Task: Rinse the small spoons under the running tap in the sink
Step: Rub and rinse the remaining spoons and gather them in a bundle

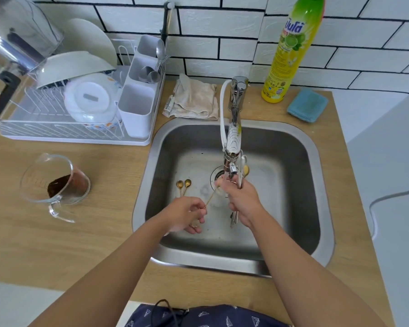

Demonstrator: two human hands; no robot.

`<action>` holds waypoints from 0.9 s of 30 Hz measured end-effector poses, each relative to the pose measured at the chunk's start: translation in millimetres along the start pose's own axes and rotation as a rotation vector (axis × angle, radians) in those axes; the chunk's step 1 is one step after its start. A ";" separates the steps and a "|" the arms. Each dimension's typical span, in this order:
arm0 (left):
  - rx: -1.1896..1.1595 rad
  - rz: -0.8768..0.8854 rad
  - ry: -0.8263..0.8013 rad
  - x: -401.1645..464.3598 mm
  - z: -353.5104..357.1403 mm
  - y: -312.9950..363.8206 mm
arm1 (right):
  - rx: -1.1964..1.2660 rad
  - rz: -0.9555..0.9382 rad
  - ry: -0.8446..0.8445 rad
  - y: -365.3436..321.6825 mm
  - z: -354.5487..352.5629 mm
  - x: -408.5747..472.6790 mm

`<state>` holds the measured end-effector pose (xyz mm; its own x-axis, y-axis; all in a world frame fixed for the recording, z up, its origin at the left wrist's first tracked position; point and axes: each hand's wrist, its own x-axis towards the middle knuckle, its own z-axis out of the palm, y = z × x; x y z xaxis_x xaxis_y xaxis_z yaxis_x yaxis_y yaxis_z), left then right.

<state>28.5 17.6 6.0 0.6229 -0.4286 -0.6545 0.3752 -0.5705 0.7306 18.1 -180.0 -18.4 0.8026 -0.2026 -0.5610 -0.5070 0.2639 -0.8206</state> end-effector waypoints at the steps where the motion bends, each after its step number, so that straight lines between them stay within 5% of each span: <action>1: 0.027 -0.010 -0.014 0.2 0.6 -1.8 | -0.038 -0.001 -0.038 -0.9 1.0 -2.5; 5: 0.119 -0.030 -0.080 -0.8 -2.3 -6.0 | -0.124 -0.024 -0.083 -5.6 -0.5 -3.9; 10: 0.011 -0.122 -0.169 -2.7 -8.8 1.7 | 0.190 0.059 -0.284 -1.6 -5.9 -9.6; 15: -0.176 -0.115 -0.222 -8.3 -9.3 6.8 | 0.148 0.022 -0.043 -1.6 -2.6 -11.3; 18: -0.077 -0.081 -0.129 -9.9 -8.1 5.5 | 0.143 -0.032 0.090 -0.9 -1.9 -7.1; 23: -0.134 0.062 0.142 0.9 9.9 8.7 | 0.683 0.023 -0.064 -1.7 -3.3 -5.1; 27: -0.291 0.168 0.133 9.8 37.7 32.9 | 0.559 0.066 -0.079 3.3 -0.7 -7.7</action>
<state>21.0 -31.8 16.3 0.7692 -0.3930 -0.5039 0.4281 -0.2685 0.8629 10.0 -178.2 -16.9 0.8071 -0.1030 -0.5814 -0.3305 0.7372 -0.5893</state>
